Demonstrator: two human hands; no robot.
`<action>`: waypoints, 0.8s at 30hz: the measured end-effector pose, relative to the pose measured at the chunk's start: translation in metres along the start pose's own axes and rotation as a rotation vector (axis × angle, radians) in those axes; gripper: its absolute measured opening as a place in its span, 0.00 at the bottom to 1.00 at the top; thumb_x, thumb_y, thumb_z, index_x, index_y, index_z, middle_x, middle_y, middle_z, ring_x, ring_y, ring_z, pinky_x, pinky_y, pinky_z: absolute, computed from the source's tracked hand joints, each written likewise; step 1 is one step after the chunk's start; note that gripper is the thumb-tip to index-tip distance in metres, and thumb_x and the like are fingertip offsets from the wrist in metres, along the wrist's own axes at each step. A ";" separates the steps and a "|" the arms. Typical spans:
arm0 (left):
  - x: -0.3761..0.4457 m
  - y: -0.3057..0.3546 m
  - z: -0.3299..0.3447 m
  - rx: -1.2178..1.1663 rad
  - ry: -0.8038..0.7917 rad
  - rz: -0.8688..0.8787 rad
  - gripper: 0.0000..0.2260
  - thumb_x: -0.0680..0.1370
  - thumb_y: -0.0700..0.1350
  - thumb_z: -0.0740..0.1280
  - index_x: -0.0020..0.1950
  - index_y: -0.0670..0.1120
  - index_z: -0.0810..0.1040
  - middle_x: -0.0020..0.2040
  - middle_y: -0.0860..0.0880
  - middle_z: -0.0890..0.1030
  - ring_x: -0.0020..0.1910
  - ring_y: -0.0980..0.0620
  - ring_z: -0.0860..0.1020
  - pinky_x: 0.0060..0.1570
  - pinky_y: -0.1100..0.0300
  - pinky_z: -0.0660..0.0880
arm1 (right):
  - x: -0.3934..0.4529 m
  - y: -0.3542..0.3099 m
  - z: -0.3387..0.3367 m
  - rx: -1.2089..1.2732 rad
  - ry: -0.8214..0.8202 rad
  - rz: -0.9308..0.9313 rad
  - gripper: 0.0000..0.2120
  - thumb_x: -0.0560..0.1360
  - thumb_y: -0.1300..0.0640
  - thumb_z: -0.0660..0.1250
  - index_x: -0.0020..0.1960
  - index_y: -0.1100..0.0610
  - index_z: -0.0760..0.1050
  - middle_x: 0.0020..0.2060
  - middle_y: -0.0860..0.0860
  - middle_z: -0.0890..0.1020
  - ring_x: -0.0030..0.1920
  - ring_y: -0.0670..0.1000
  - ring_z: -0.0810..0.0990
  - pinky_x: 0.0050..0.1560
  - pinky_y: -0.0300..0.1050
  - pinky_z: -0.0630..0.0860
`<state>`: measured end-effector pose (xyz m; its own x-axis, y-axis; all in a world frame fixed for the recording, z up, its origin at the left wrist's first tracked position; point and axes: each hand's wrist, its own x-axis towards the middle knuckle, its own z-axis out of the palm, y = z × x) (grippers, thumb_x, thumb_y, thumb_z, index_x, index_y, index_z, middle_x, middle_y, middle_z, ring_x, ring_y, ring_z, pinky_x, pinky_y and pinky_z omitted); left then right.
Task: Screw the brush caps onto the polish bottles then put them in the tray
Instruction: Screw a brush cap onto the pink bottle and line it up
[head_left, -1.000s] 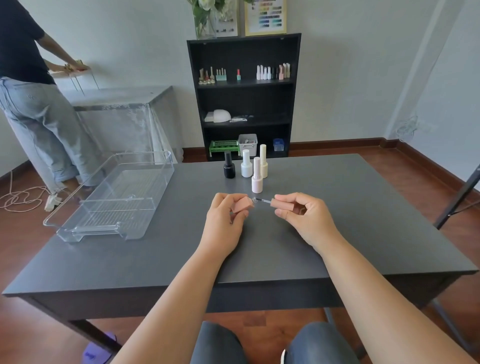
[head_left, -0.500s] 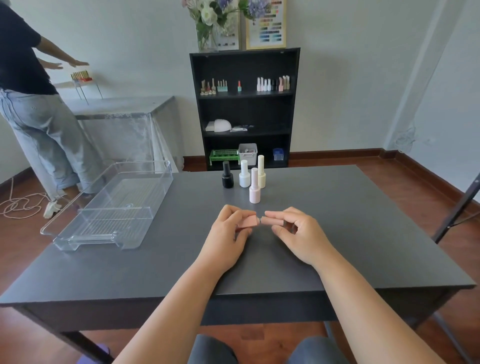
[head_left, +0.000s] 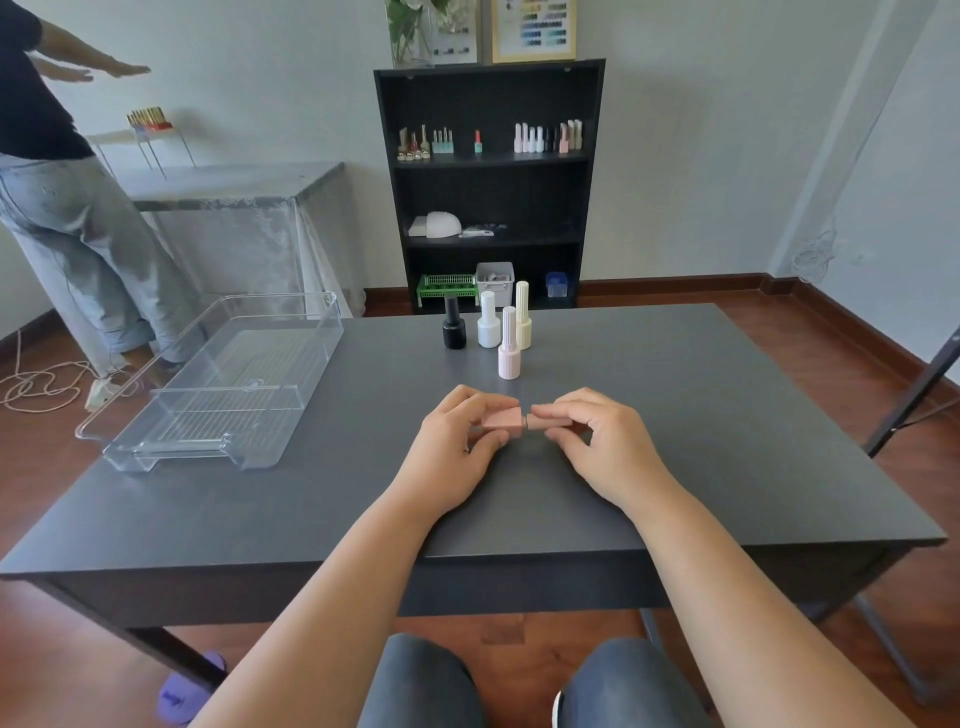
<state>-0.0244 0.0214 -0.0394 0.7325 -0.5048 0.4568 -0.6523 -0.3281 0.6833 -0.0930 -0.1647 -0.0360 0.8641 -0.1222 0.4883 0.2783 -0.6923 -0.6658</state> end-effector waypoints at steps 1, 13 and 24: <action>0.000 0.001 0.000 -0.004 -0.002 0.002 0.14 0.75 0.36 0.70 0.59 0.48 0.80 0.51 0.52 0.76 0.50 0.63 0.76 0.47 0.77 0.69 | 0.000 0.000 -0.001 0.023 -0.025 0.019 0.14 0.72 0.69 0.71 0.55 0.56 0.83 0.44 0.44 0.81 0.43 0.38 0.78 0.46 0.25 0.69; 0.002 -0.003 -0.004 -0.178 -0.066 -0.166 0.14 0.76 0.41 0.70 0.57 0.58 0.80 0.49 0.57 0.79 0.43 0.60 0.79 0.48 0.71 0.72 | -0.003 0.003 -0.003 0.192 -0.065 0.047 0.13 0.74 0.67 0.69 0.53 0.52 0.82 0.45 0.39 0.83 0.46 0.37 0.80 0.48 0.25 0.70; 0.000 -0.002 -0.004 -0.173 0.007 -0.128 0.15 0.74 0.38 0.72 0.54 0.57 0.80 0.51 0.60 0.81 0.51 0.60 0.77 0.52 0.64 0.75 | 0.002 0.004 0.002 0.243 -0.088 0.153 0.13 0.78 0.44 0.61 0.63 0.42 0.71 0.44 0.44 0.82 0.42 0.43 0.77 0.44 0.30 0.71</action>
<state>-0.0224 0.0252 -0.0381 0.8089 -0.4621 0.3637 -0.5112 -0.2468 0.8233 -0.0892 -0.1667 -0.0384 0.9338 -0.1430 0.3281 0.2248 -0.4789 -0.8486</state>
